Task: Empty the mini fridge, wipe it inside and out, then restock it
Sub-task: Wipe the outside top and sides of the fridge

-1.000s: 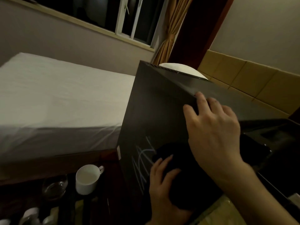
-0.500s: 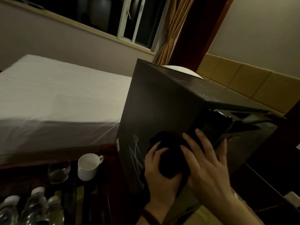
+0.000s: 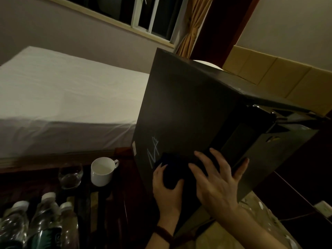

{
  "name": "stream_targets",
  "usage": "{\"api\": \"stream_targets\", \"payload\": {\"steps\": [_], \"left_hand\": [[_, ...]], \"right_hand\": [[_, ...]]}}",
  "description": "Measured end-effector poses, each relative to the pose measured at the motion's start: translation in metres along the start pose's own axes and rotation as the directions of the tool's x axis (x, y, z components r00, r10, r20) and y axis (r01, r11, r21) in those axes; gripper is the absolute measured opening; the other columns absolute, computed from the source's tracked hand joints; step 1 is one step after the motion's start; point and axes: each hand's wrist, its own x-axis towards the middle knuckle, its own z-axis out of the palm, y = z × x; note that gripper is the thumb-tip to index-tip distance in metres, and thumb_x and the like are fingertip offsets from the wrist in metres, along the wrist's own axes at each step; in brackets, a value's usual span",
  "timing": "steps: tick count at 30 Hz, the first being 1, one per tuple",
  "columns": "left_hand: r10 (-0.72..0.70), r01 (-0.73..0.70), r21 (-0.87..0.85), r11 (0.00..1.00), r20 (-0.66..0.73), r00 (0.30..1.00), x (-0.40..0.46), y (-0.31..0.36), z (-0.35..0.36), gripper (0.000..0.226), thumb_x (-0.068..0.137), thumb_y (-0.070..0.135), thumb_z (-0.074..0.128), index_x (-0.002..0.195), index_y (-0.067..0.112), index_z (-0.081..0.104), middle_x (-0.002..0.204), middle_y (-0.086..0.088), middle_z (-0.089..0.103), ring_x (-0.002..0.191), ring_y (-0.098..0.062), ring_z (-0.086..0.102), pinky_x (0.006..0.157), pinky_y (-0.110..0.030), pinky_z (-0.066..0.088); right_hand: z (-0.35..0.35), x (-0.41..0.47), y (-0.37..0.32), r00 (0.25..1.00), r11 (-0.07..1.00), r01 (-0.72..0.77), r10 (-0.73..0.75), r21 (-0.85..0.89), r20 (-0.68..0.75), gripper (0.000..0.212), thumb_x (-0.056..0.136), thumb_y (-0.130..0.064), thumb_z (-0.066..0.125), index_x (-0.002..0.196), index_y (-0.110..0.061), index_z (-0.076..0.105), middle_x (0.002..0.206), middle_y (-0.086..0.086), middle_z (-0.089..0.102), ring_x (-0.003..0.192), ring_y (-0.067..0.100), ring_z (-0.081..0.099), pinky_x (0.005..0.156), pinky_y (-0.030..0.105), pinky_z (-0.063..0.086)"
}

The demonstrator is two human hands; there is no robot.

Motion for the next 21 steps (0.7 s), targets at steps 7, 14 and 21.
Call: {"api": "stream_targets", "payload": {"steps": [7,14,21], "left_hand": [[-0.294,0.292,-0.038,0.956,-0.179,0.939,0.015,-0.050,-0.022,0.038,0.080,0.012,0.068,0.105,0.032,0.048,0.125,-0.006,0.052,0.112,-0.021,0.052,0.097,-0.039,0.042],[-0.062,0.060,-0.027,0.998,-0.074,0.995,-0.012,-0.024,-0.008,0.044,0.075,0.004,0.070,0.104,0.032,0.050,0.118,0.000,0.053,0.108,-0.014,0.053,0.090,-0.028,0.044],[-0.286,0.299,0.050,0.953,-0.181,0.941,0.016,-0.059,-0.025,0.046,0.081,0.014,0.066,0.123,0.023,0.048,0.130,-0.007,0.049,0.119,-0.024,0.048,0.103,-0.041,0.038]], "right_hand": [[0.003,0.001,0.002,1.000,1.000,0.010,-0.010,0.010,-0.020,0.017,0.077,-0.017,0.056,0.094,-0.023,0.055,0.100,0.000,0.071,0.116,0.026,0.043,0.109,0.060,-0.005],[-0.006,0.005,0.001,0.997,0.988,-0.049,0.057,0.149,-0.050,0.022,0.083,-0.018,0.052,0.105,-0.023,0.055,0.123,0.005,0.045,0.118,0.027,0.040,0.111,0.055,0.001],[-0.033,-0.003,-0.006,0.871,0.842,-0.413,0.477,0.347,-0.121,0.056,0.076,-0.024,0.066,0.124,-0.011,0.041,0.129,0.011,0.033,0.132,0.004,0.019,0.109,0.027,0.021]]}}
